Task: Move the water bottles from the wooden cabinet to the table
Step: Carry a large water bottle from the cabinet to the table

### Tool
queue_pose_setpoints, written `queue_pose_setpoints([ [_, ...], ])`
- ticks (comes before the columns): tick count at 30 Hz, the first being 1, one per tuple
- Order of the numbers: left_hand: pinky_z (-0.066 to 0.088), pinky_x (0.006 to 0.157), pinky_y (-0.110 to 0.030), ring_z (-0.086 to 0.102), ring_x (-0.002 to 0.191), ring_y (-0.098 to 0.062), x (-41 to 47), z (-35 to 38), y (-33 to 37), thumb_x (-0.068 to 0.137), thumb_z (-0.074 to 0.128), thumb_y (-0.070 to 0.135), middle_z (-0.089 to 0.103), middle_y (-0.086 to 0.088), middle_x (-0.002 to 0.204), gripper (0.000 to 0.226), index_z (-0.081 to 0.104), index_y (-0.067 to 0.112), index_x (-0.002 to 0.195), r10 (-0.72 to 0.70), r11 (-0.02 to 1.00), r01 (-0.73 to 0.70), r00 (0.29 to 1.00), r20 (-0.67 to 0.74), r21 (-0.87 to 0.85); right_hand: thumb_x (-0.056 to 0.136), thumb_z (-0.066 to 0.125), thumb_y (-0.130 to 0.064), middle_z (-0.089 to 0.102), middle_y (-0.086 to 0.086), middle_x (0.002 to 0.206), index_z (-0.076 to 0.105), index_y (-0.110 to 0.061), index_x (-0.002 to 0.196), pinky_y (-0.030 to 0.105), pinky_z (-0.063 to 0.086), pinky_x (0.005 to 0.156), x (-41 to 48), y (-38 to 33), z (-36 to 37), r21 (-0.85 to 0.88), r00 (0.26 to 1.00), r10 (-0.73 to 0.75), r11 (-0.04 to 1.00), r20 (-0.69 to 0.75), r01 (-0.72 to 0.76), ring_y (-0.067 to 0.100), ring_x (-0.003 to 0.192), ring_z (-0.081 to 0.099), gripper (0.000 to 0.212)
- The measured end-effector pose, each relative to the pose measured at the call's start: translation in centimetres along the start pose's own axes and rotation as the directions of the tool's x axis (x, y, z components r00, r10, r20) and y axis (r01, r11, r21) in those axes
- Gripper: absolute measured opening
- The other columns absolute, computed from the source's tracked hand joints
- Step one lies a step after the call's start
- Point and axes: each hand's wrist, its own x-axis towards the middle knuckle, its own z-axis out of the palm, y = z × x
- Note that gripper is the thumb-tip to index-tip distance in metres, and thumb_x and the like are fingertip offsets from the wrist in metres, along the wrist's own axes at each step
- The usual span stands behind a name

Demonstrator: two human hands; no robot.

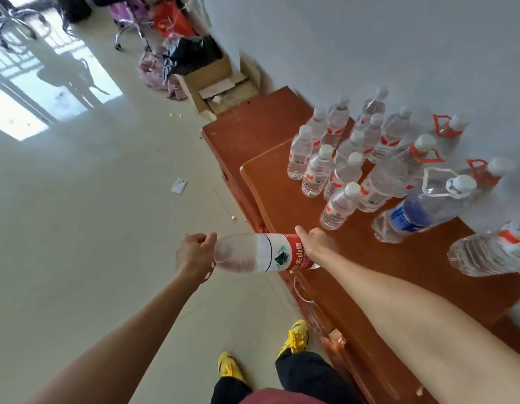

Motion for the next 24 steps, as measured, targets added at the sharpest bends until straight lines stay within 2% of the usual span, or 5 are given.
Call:
queue_pose_setpoints([
  [7,0.042,0.049,-0.029,0.054,0.048,-0.028,0.8,-13.7,-6.3,0.08,0.063,0.031,0.066,-0.017,0.064,0.032,0.061,0.007,0.06,-0.129,0.97,0.07,0.961,-0.246,-0.234,0.093,0.035,-0.066,0.065,0.009,0.114,0.054,-0.014,0.128,0.028,0.048,0.068,-4.3,-15.7,6.2,-0.196,0.947,-0.319,0.927,0.038,0.321,0.025,0.092,0.063,0.065],
  [10,0.05,0.059,-0.037,0.06,0.056,-0.032,2.4,-20.0,-9.6,0.07,0.059,0.039,0.067,-0.014,0.064,0.031,0.065,0.01,0.061,-0.174,0.952,0.07,0.926,-0.336,-0.299,0.095,0.038,-0.062,0.066,0.01,0.116,0.055,-0.011,0.128,0.03,0.048,0.072,-6.8,-22.7,10.6,-0.216,0.91,-0.412,0.884,0.055,0.414,0.027,0.095,0.063,0.063],
  [16,0.052,0.063,-0.041,0.061,0.059,-0.034,6.5,-32.2,-15.4,0.08,0.063,0.033,0.065,-0.018,0.063,0.031,0.065,0.006,0.063,-0.215,0.941,0.073,0.884,-0.416,-0.331,0.072,0.03,-0.084,0.07,0.004,0.091,0.065,-0.014,0.107,0.039,0.057,0.079,-9.8,-34.3,20.5,-0.189,0.875,-0.472,0.854,0.11,0.485,0.023,0.078,0.067,0.086],
  [20,0.053,0.062,-0.045,0.064,0.063,-0.039,9.7,-39.4,-18.0,0.066,0.054,0.044,0.068,-0.017,0.067,0.042,0.065,0.004,0.063,-0.232,0.938,0.067,0.851,-0.472,-0.34,0.085,0.036,-0.075,0.07,0.006,0.099,0.063,-0.018,0.107,0.032,0.05,0.074,-12.1,-41.9,25.1,-0.241,0.844,-0.518,0.809,0.142,0.537,0.024,0.082,0.065,0.066],
  [24,0.049,0.053,-0.042,0.054,0.051,-0.031,13.5,-45.1,-20.7,0.064,0.052,0.043,0.06,-0.019,0.06,0.043,0.059,0.001,0.06,-0.279,0.923,0.082,0.815,-0.508,-0.375,0.076,0.033,-0.083,0.069,0.006,0.098,0.067,-0.021,0.098,0.039,0.053,0.082,-11.9,-49.4,30.3,-0.27,0.816,-0.547,0.77,0.186,0.578,0.027,0.088,0.064,0.074],
])
